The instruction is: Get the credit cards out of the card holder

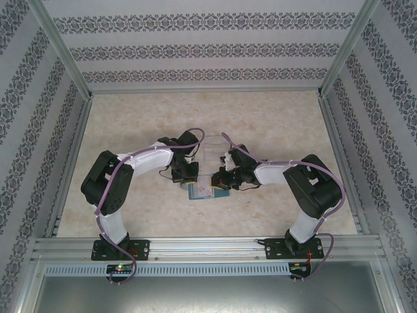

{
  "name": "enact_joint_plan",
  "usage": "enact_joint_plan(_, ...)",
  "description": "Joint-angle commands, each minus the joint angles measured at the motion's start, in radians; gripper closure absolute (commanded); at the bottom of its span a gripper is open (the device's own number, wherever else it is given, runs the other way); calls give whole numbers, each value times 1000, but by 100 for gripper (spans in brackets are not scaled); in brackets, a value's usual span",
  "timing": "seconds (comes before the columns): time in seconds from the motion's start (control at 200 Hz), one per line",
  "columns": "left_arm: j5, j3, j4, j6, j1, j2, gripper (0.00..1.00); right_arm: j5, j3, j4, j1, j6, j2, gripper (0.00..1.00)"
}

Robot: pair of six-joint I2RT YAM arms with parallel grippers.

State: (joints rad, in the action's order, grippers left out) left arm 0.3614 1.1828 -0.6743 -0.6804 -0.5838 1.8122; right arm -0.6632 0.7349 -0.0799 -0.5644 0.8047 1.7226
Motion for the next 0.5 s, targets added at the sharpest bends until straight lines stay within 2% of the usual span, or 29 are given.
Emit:
enact_joint_plan(0.0,13,22,-46,18,-26,-19,94,-3,-6,2,11,-13,-6,88)
enact_joint_plan(0.255,82,-19,22,3,-42,12,98,0,-8,-5,11,-5,-1,84)
enact_joint_plan(0.495,27,-37,-10,25,-42,25,100,7,-8,-7,13,-3,-5,78)
